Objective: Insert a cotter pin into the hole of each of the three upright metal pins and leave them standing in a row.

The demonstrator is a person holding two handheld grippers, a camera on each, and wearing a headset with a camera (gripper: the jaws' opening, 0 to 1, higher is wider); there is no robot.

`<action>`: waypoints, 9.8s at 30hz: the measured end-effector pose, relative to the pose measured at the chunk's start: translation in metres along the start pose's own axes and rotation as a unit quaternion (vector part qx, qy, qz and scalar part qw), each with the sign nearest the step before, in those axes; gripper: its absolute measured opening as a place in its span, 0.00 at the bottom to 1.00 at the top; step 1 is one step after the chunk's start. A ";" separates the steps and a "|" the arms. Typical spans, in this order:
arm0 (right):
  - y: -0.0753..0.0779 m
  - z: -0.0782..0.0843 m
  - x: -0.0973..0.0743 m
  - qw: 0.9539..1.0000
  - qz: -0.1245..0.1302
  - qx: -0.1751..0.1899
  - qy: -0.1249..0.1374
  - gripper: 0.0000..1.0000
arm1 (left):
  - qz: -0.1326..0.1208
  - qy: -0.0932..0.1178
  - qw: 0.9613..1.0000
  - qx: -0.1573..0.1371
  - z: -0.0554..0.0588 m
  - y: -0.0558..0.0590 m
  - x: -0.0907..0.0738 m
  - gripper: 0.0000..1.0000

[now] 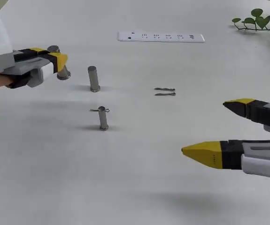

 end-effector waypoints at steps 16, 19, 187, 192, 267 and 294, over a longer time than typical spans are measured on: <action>-0.001 -0.007 -0.005 1.000 -0.002 -0.004 0.020 0.90 | 0.036 0.013 0.999 -0.008 -0.006 0.060 -0.010 0.09; -0.002 -0.006 -0.007 1.000 -0.003 -0.003 0.021 0.89 | 0.036 0.009 0.999 -0.004 -0.003 0.069 -0.010 0.09; 0.059 -0.008 0.006 0.983 -0.047 -0.158 -0.080 0.70 | 0.205 -0.123 0.971 0.027 0.115 0.155 -0.077 0.97; 0.066 -0.012 0.018 0.974 -0.057 -0.192 -0.105 0.69 | 0.202 -0.121 0.972 0.018 0.113 0.152 -0.080 0.97; 0.119 0.026 0.139 0.887 -0.128 -0.304 -0.323 0.06 | 0.187 -0.081 0.978 -0.035 0.093 0.132 -0.101 0.92; 0.117 0.027 0.143 0.829 -0.134 -0.351 -0.414 0.00 | 0.178 -0.098 0.978 -0.045 0.100 0.117 -0.105 0.89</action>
Point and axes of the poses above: the centre of the closed fingertips' face, and the gripper's own axes: x roughly forward along the fingers, y roughly to its right, z roughly out of its underside, the point moved 1 cm from there along -x, roughly backward along the fingers, and after that the axes turned 1 degree about -x, right-handed, at the moved point
